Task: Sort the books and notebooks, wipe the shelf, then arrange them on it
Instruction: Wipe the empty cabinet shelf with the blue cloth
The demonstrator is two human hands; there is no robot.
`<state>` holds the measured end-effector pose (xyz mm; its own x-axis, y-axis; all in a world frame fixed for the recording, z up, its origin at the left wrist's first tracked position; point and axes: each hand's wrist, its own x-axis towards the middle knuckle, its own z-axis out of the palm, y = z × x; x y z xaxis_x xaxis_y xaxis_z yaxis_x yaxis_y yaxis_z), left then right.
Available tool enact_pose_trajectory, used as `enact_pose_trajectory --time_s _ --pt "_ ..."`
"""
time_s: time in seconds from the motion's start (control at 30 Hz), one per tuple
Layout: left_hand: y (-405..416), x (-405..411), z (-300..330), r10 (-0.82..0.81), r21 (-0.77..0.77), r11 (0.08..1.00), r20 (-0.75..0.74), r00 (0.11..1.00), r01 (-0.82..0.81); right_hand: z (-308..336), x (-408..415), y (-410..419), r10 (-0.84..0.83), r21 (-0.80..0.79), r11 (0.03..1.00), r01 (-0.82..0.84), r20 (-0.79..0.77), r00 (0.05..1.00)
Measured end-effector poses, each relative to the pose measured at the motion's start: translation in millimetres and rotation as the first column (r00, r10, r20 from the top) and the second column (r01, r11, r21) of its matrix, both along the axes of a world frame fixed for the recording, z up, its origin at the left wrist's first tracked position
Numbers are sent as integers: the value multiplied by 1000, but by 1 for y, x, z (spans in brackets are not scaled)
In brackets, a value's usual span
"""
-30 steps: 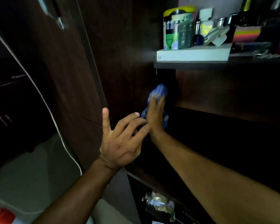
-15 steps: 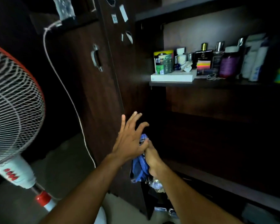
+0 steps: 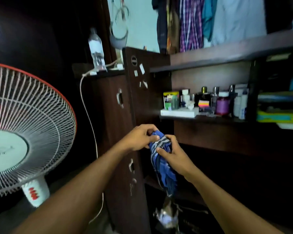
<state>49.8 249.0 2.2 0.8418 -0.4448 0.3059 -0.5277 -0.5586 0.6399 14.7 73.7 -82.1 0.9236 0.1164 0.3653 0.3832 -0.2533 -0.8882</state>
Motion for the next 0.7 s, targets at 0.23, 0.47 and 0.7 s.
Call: enact_pose_trajectory --time_s 0.23,0.47,0.7 --pt "-19 10 140 38 -178 984 233 972 4 112 23 -11 -114 -186 964 188 348 931" --pt "-11 31 217 183 -189 976 456 871 -107 192 62 -4 -197 -144 931 336 578 792" --pt "5 70 308 553 -382 833 618 559 -401 301 98 14 -270 -75 856 511 779 566"
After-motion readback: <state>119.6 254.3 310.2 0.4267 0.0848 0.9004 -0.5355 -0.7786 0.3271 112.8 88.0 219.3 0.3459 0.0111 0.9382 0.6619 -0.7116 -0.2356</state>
